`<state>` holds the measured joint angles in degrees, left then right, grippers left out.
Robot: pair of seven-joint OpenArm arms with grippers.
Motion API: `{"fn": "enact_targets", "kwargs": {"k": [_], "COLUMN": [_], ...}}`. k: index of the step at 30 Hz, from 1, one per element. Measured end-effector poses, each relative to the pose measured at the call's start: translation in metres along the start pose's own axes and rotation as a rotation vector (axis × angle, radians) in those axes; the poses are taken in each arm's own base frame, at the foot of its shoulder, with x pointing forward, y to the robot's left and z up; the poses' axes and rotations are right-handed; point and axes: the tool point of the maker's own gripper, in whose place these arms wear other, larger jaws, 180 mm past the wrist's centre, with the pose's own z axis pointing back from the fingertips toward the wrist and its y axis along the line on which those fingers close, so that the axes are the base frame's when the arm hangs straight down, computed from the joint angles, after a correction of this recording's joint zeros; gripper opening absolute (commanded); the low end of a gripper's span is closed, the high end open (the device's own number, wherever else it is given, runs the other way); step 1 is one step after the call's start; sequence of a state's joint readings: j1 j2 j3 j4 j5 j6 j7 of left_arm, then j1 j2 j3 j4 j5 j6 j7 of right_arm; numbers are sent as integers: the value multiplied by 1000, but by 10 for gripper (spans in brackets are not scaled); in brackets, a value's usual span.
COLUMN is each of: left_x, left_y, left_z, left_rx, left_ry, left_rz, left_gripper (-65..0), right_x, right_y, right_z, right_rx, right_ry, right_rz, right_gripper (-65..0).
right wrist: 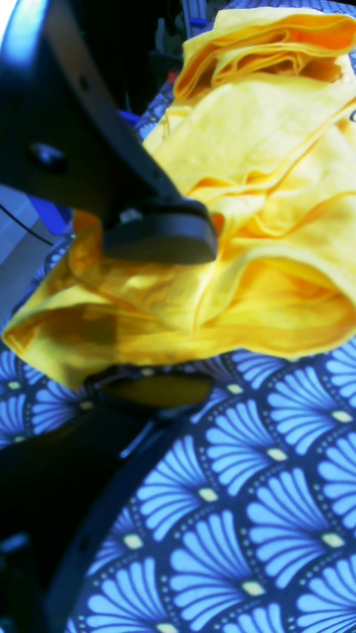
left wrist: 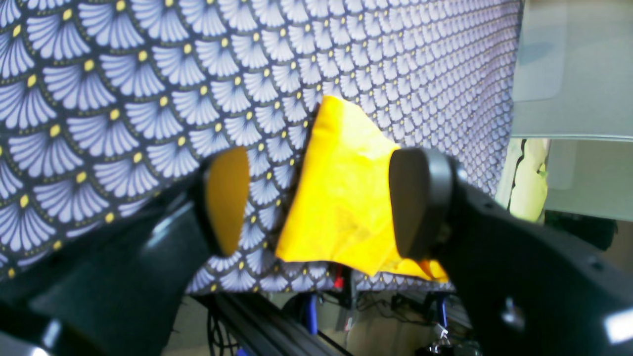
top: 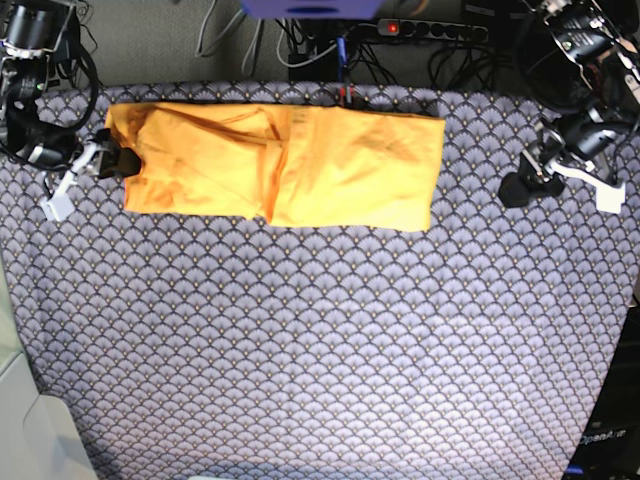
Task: Fold the T-shirt properly
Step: 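Pinch the shirt's end with the right gripper and push it toward the middle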
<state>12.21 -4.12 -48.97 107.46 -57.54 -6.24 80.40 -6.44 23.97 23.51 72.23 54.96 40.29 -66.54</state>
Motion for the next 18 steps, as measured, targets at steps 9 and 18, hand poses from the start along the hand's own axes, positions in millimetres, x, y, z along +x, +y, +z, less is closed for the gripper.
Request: {"fn": "enact_targets", "kwargs": {"k": [9, 18], "left_x": [0, 0], "left_y": [0, -1], "left_z": [0, 0], "left_rx": [0, -2], "left_ry": [0, 0], "left_rz": [0, 0], "left_gripper": [-216, -216], "right_x": [-3, -6], "right_y": [2, 21], "right_z": [-1, -17], "right_rx": [8, 60], "right_ry": [-15, -27], "right_rz": [-15, -17], "right_gripper": [-285, -285]}}
